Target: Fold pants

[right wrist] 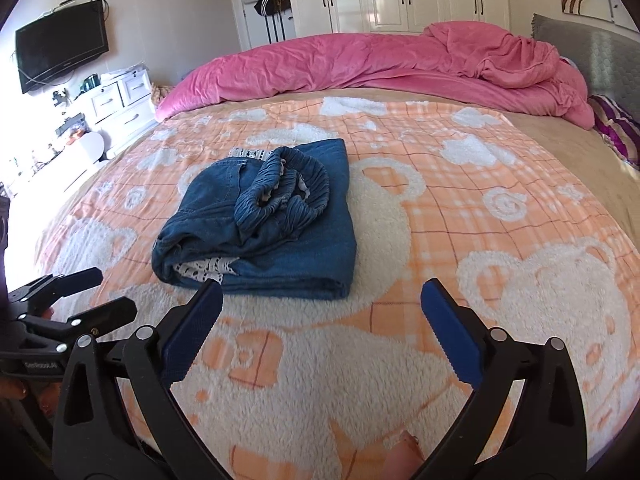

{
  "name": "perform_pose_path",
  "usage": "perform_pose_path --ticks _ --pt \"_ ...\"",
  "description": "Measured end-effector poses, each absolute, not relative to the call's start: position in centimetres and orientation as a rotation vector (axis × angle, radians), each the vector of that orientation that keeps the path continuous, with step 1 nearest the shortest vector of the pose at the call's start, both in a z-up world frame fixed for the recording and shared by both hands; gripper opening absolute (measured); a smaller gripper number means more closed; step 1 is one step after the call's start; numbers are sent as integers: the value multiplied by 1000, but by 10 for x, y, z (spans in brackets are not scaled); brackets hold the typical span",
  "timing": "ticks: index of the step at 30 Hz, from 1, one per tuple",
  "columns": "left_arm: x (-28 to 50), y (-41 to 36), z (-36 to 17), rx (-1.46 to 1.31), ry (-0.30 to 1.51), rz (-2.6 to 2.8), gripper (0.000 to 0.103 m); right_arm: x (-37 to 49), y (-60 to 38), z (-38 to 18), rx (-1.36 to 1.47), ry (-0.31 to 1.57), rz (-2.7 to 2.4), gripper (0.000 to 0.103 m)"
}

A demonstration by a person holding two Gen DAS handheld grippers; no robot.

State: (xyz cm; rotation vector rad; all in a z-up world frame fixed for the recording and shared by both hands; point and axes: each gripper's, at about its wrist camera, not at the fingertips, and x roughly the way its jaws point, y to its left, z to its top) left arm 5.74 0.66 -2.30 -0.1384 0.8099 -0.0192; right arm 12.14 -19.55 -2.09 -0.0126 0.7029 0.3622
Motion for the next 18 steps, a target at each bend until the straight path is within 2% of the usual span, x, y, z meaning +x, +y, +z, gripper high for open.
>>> perform_pose_path --ticks 18 --pt "14 9 -23 -173 768 0 98 68 -202 -21 -23 667 373 94"
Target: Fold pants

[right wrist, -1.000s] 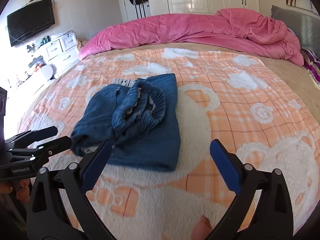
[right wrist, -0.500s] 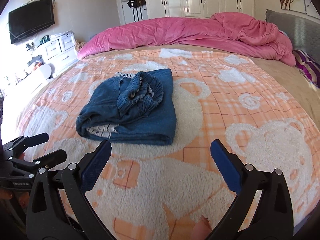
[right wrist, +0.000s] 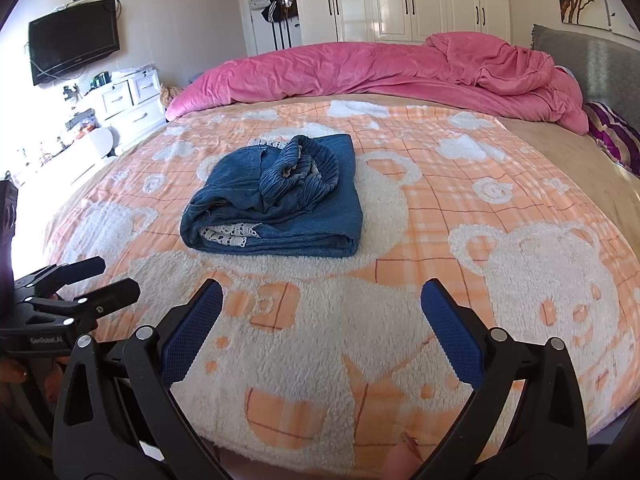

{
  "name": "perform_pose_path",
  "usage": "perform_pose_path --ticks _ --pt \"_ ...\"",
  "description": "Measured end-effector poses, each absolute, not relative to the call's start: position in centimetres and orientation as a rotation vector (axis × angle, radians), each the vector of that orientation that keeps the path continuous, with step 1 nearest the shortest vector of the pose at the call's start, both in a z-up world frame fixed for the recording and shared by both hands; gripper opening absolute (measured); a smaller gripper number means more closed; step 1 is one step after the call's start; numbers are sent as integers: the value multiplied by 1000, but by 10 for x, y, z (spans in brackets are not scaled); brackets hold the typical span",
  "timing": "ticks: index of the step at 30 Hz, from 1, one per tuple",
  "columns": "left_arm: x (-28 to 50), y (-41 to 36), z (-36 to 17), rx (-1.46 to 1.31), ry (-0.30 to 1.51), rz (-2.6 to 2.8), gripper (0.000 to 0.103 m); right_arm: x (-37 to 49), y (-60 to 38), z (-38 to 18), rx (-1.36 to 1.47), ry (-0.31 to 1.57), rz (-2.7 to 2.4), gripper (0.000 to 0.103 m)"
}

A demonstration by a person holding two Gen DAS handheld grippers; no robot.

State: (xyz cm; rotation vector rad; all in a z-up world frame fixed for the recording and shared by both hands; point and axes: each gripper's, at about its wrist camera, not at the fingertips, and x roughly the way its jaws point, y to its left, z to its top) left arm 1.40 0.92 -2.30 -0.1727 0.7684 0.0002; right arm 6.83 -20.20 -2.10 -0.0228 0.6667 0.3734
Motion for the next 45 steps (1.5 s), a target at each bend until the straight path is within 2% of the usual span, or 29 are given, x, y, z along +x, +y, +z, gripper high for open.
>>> perform_pose_path --ticks 12,45 --pt "-4 4 -20 -176 749 -12 98 48 -210 -12 3 602 374 94" --pt "1 3 -43 -175 824 0 98 56 -208 -35 -9 678 385 94"
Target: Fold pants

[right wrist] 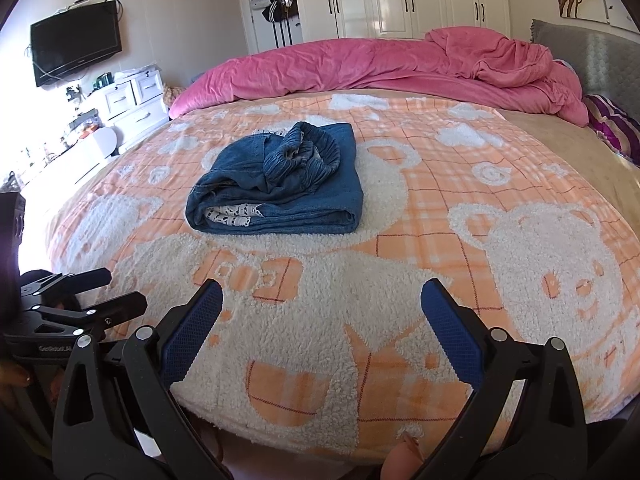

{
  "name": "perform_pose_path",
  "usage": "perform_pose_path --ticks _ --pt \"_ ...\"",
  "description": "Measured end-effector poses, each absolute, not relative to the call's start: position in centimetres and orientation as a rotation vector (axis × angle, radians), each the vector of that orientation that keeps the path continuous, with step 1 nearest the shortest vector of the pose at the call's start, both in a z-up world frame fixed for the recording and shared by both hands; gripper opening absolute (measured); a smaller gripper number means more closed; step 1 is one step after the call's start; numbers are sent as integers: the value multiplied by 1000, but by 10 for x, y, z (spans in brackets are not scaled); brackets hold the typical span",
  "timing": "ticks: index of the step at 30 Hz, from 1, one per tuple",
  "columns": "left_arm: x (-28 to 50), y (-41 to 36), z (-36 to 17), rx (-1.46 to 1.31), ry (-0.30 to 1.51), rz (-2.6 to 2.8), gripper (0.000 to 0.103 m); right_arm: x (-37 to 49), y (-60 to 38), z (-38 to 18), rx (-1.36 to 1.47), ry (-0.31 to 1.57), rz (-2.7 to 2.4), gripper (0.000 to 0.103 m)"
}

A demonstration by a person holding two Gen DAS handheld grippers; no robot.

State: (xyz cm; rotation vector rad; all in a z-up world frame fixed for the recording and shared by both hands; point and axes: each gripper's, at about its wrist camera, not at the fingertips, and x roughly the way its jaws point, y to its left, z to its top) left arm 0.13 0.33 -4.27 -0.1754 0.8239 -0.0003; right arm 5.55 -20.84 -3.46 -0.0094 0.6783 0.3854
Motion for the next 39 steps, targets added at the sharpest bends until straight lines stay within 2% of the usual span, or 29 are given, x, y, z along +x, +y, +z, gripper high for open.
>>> perform_pose_path --ticks 39 --pt "2 3 -37 -189 815 5 98 57 -209 -36 -17 685 367 94"
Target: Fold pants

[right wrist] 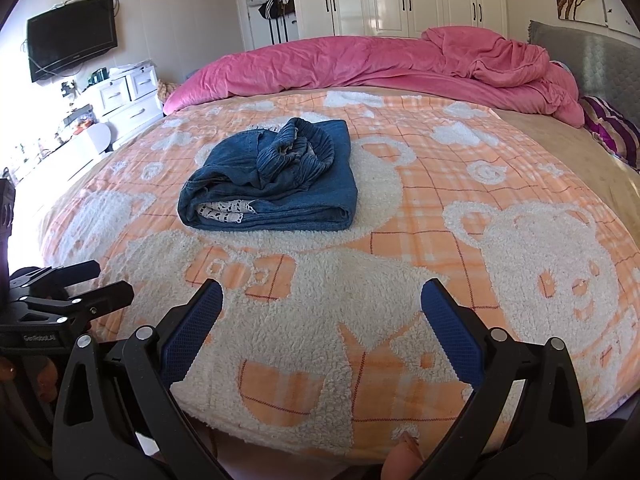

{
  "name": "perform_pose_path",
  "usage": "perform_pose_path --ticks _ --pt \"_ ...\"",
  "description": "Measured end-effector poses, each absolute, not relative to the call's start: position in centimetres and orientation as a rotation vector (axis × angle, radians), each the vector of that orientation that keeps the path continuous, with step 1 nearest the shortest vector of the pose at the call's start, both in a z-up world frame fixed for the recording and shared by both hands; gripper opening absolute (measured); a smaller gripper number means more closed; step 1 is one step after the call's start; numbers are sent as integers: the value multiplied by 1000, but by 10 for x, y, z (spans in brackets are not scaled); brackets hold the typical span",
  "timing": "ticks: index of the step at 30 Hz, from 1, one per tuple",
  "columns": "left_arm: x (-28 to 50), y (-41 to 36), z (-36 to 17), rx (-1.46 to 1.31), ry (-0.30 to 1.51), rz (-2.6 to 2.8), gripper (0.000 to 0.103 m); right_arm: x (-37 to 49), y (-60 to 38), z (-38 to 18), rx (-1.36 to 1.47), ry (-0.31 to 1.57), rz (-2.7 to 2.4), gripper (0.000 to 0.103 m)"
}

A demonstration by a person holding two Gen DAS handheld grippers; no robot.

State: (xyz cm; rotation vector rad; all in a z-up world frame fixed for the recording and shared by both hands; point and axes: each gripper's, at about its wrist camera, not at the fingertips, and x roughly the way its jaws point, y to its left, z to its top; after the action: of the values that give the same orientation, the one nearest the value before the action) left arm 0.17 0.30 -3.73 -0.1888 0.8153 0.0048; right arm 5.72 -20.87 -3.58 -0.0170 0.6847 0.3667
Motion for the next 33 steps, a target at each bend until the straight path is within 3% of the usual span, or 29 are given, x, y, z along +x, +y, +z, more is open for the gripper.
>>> perform_pose_path --ticks 33 --pt "5 6 -38 -175 829 53 98 63 -210 -42 -30 704 360 94"
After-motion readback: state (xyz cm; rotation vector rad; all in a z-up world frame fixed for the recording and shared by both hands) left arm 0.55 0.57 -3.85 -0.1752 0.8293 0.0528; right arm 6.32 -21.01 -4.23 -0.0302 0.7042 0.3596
